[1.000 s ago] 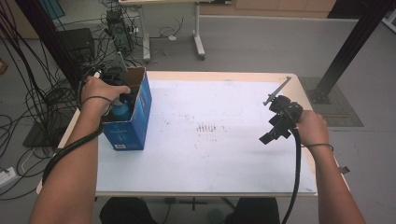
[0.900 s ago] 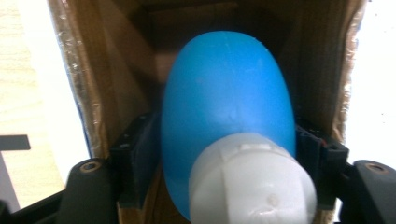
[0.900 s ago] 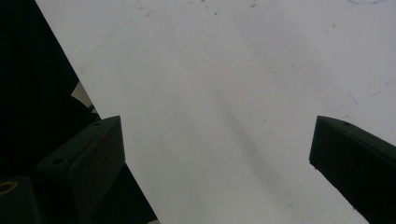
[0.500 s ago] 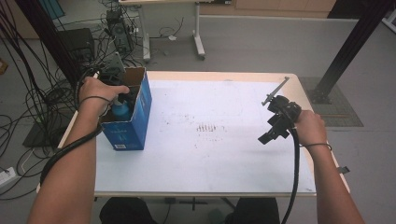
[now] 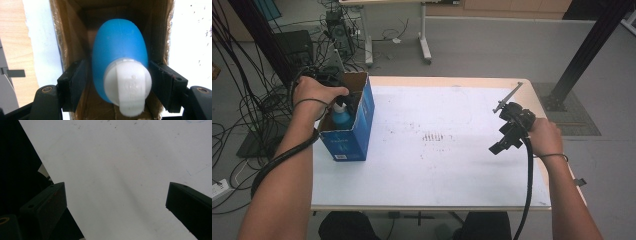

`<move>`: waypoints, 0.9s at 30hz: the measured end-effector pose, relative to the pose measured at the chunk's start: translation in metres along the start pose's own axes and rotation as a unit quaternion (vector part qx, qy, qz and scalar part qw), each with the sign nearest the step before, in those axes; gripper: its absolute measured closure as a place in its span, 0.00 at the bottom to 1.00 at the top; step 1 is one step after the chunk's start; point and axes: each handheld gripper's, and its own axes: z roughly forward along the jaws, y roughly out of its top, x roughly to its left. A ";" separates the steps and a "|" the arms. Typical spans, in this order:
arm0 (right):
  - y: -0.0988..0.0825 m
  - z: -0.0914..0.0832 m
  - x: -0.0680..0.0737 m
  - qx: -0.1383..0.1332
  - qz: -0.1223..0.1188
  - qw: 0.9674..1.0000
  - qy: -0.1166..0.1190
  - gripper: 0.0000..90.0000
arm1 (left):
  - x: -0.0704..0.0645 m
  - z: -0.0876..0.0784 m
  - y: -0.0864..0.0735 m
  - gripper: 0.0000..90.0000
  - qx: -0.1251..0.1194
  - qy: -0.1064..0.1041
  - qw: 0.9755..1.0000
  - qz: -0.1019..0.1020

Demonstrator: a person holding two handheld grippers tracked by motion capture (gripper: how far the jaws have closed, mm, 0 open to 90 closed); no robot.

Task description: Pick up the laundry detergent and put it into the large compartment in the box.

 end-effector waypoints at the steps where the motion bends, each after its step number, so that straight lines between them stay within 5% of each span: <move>1: 0.000 0.000 0.000 0.000 0.002 1.000 0.000 0.03 | 0.000 -0.002 0.000 0.35 -0.001 0.002 1.000 0.001; 15: 0.004 -0.002 0.003 0.001 -0.002 1.000 -0.002 0.03 | -0.005 -0.029 -0.007 0.29 -0.018 0.011 1.000 0.010; 27: 0.008 -0.003 0.005 0.000 -0.008 1.000 -0.004 0.03 | -0.015 -0.054 -0.015 0.14 -0.029 0.019 0.999 0.019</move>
